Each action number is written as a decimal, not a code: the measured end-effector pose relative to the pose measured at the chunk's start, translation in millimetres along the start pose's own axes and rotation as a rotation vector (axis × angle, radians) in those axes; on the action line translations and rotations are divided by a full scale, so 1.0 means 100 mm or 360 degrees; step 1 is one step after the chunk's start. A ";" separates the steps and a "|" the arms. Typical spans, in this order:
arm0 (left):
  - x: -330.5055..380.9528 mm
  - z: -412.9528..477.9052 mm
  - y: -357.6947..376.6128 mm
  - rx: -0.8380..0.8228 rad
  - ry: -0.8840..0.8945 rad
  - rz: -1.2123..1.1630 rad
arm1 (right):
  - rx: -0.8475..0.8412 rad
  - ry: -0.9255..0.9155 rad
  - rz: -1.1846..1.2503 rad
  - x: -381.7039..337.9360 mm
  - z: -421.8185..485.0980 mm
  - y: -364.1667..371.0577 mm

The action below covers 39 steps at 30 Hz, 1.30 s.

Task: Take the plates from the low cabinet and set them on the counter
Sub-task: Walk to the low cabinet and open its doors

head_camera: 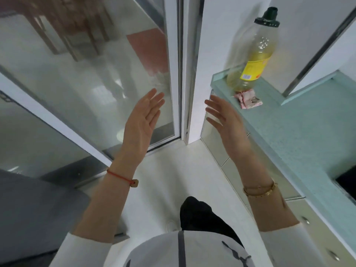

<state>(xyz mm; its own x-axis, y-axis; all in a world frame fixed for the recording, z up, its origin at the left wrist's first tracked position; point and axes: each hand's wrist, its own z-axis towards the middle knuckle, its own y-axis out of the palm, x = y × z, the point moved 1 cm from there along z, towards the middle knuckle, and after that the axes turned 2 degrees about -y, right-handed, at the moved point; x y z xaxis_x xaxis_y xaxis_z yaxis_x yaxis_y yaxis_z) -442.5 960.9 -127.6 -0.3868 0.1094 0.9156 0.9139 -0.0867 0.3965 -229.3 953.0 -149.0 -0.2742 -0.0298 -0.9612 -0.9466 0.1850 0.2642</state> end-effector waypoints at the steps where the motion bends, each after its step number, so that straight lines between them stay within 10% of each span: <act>1: -0.02 0.19 0.02 -0.0038 -0.0050 0.0001 | 0.0062 -0.0004 0.0004 0.01 0.12 -0.02; 17: -0.24 1.91 0.54 -0.0561 -0.0423 0.0069 | 0.0621 -0.0053 -0.0005 -0.12 1.20 -0.31; 39: -0.78 2.31 0.51 -0.1063 -0.0888 0.0215 | 0.1485 -0.0107 0.0037 0.53 0.51 -0.28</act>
<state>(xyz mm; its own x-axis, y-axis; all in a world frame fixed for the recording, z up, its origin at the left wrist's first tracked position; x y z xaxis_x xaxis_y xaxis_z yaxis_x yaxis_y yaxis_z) -337.3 1176.6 -193.7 -0.0048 0.5093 0.8606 0.6171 -0.6757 0.4032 -208.8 996.8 -211.2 -0.2534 0.0351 -0.9667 -0.4137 0.8994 0.1411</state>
